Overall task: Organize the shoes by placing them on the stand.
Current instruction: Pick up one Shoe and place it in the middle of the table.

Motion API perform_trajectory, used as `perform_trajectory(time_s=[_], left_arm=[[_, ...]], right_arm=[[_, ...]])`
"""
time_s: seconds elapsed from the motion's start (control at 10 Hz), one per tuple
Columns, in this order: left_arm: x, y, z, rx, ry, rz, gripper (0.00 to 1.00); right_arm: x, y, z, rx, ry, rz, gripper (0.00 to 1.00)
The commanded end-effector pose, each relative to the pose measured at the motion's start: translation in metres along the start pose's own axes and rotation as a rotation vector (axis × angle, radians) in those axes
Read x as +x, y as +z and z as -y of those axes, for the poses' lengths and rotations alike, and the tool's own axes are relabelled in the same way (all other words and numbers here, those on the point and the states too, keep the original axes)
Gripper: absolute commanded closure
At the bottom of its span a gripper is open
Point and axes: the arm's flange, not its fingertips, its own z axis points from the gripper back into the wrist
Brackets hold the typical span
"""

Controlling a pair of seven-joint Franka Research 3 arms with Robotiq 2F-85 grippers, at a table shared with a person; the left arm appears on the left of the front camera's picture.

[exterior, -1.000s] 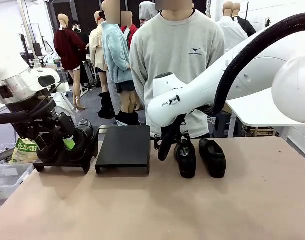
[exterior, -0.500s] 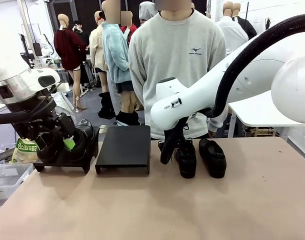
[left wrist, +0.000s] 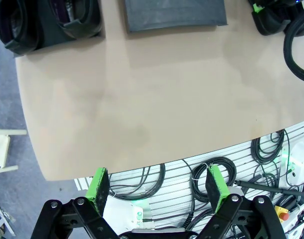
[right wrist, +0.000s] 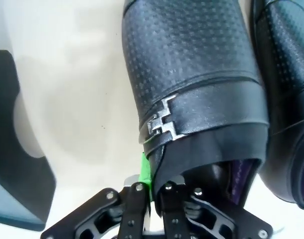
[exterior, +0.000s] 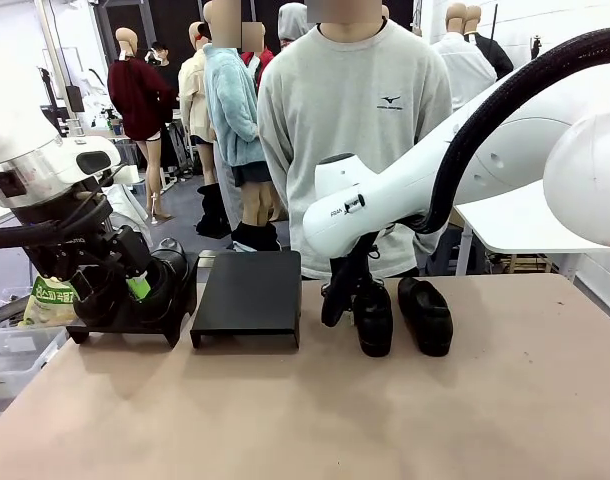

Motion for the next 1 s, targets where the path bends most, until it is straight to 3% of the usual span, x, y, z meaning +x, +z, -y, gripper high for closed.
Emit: perform_trajectory(time_s=[0.0,0.2,0.5,0.7,0.9], left_arm=[[0.000,0.000,0.000,-0.014,-0.004,-0.003,0.00],[0.000,0.000,0.000,-0.014,-0.004,-0.003,0.00],[0.000,0.000,0.000,-0.014,-0.004,-0.003,0.00],[0.000,0.000,0.000,-0.014,-0.004,-0.003,0.00],[0.000,0.000,0.000,-0.014,-0.004,-0.003,0.00]], right_arm=[[-0.006,-0.002,0.007,0.018,-0.031,-0.019,1.00],[-0.015,0.014,0.010,0.058,-0.087,-0.087,1.00],[-0.081,0.079,0.009,0.054,-0.124,-0.073,1.00],[-0.140,0.103,-0.004,0.065,-0.070,-0.078,1.00],[-0.183,0.097,-0.029,0.033,0.062,-0.137,1.00]])
